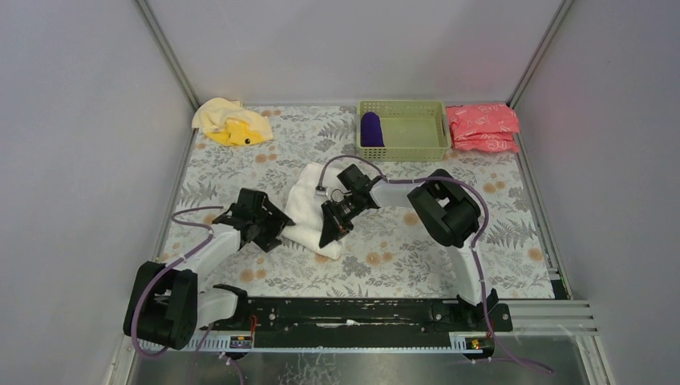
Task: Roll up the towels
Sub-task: Roll the towel at the center of the board.
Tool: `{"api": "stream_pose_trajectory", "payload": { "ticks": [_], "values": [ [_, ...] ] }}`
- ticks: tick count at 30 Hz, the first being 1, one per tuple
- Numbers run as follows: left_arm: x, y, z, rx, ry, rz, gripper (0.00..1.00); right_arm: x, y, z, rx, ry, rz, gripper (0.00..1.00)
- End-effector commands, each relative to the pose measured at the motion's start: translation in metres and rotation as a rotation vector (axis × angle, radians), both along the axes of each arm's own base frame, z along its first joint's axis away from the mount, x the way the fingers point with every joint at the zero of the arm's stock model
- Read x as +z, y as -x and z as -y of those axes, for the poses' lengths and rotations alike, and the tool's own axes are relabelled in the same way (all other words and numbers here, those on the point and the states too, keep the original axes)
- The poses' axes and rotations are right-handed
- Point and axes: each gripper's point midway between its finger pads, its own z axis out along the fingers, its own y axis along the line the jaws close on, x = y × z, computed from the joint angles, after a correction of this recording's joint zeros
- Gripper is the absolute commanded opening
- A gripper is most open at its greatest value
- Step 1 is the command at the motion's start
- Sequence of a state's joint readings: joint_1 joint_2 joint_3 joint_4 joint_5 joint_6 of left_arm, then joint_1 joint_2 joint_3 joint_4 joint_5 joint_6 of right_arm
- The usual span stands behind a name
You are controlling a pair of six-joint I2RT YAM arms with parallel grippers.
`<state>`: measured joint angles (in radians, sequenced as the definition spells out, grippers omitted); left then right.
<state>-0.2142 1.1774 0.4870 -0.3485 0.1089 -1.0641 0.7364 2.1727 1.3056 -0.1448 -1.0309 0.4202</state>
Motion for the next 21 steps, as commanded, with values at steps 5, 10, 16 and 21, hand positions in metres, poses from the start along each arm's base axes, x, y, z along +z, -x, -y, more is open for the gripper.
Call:
{"api": "stream_pose_trajectory", "payload": {
  "ticks": [5, 10, 16, 21],
  "values": [
    [-0.033, 0.012, -0.021, 0.035, -0.103, -0.085, 0.55, 0.031, -0.032, 0.023, -0.075, 0.114, 0.397, 0.26],
    [-0.034, 0.011, -0.019, 0.019, -0.105, -0.093, 0.53, 0.065, -0.042, 0.033, -0.071, 0.156, 0.726, 0.49],
    [-0.035, 0.011, -0.017, 0.001, -0.103, -0.104, 0.52, 0.094, -0.027, 0.021, 0.025, 0.142, 1.070, 0.66],
    [-0.034, 0.011, -0.017, -0.003, -0.100, -0.104, 0.53, 0.105, 0.001, -0.004, 0.138, 0.060, 1.239, 0.69]
  ]
}}
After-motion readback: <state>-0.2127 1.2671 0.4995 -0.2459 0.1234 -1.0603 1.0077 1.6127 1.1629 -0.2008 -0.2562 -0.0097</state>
